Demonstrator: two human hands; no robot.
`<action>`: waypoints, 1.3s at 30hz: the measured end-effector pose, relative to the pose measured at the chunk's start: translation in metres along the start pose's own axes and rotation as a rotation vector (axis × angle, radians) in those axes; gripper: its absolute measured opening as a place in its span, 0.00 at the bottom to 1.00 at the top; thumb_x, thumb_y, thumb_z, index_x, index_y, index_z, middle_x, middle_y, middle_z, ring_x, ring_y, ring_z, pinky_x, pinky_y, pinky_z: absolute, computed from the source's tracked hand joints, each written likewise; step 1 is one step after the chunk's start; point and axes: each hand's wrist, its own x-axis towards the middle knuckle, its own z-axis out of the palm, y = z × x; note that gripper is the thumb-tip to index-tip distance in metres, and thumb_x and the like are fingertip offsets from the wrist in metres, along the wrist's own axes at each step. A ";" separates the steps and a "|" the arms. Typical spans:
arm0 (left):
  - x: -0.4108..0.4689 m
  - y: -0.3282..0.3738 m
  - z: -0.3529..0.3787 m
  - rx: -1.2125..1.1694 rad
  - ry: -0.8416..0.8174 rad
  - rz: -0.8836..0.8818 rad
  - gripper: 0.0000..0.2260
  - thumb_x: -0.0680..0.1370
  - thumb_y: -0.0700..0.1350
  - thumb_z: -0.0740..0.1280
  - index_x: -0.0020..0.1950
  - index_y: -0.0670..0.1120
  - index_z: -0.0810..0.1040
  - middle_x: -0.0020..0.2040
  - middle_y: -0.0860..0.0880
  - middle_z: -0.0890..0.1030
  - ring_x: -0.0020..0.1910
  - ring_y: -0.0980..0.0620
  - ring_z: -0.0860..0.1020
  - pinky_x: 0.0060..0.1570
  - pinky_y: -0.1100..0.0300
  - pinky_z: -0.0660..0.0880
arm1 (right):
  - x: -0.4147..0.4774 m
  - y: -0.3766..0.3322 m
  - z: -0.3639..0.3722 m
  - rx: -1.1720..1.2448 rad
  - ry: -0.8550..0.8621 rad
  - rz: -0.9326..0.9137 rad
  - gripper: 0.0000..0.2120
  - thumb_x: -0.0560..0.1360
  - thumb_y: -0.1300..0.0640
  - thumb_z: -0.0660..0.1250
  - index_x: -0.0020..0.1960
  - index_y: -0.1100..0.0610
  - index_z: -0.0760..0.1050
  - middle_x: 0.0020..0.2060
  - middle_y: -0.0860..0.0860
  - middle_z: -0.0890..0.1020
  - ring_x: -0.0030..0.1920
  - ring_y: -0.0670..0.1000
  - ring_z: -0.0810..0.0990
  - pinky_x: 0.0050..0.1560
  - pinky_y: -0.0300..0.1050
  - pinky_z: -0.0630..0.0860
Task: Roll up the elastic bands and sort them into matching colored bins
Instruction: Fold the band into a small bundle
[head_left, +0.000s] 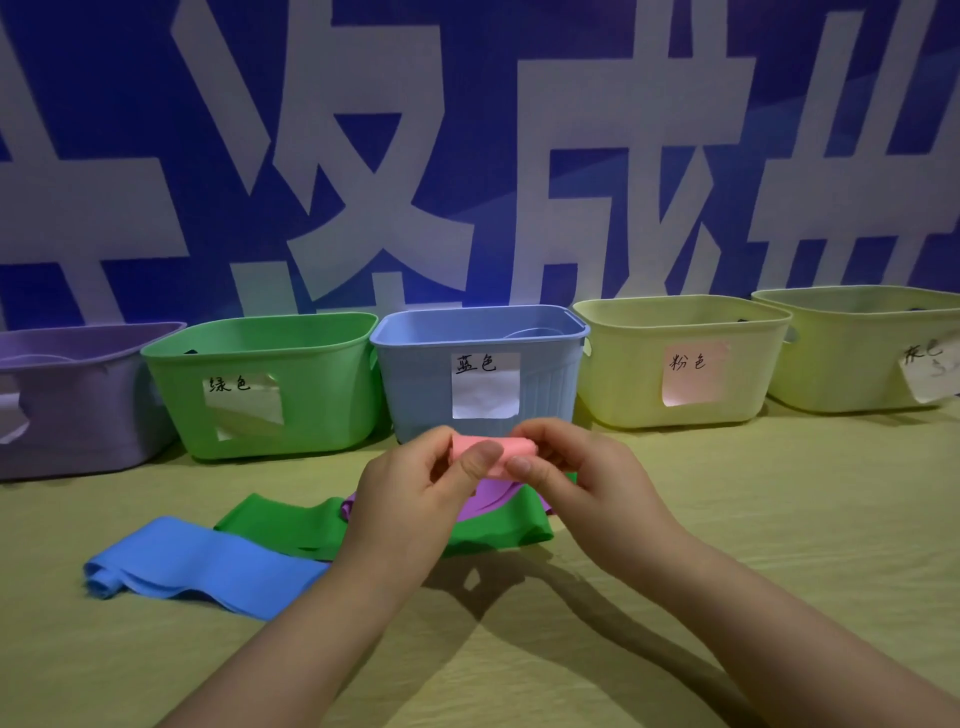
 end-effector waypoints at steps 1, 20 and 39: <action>0.000 0.000 0.000 -0.015 -0.005 -0.001 0.27 0.64 0.71 0.61 0.39 0.46 0.76 0.31 0.48 0.78 0.31 0.50 0.73 0.30 0.57 0.66 | 0.000 0.000 -0.001 -0.010 -0.007 0.006 0.03 0.72 0.47 0.63 0.44 0.44 0.74 0.33 0.44 0.79 0.36 0.44 0.76 0.37 0.41 0.71; 0.013 0.014 0.009 0.077 0.021 0.121 0.04 0.73 0.52 0.68 0.40 0.54 0.76 0.35 0.56 0.78 0.37 0.58 0.75 0.33 0.67 0.67 | 0.004 0.000 -0.016 -0.063 0.055 -0.035 0.06 0.73 0.46 0.66 0.49 0.45 0.77 0.40 0.39 0.80 0.44 0.41 0.78 0.42 0.35 0.74; 0.171 0.038 0.138 0.209 -0.295 0.334 0.08 0.78 0.47 0.63 0.56 0.50 0.75 0.45 0.54 0.77 0.43 0.55 0.74 0.41 0.64 0.71 | 0.083 0.086 -0.146 -0.490 0.212 0.129 0.11 0.74 0.51 0.65 0.56 0.50 0.77 0.39 0.36 0.76 0.42 0.37 0.75 0.43 0.35 0.72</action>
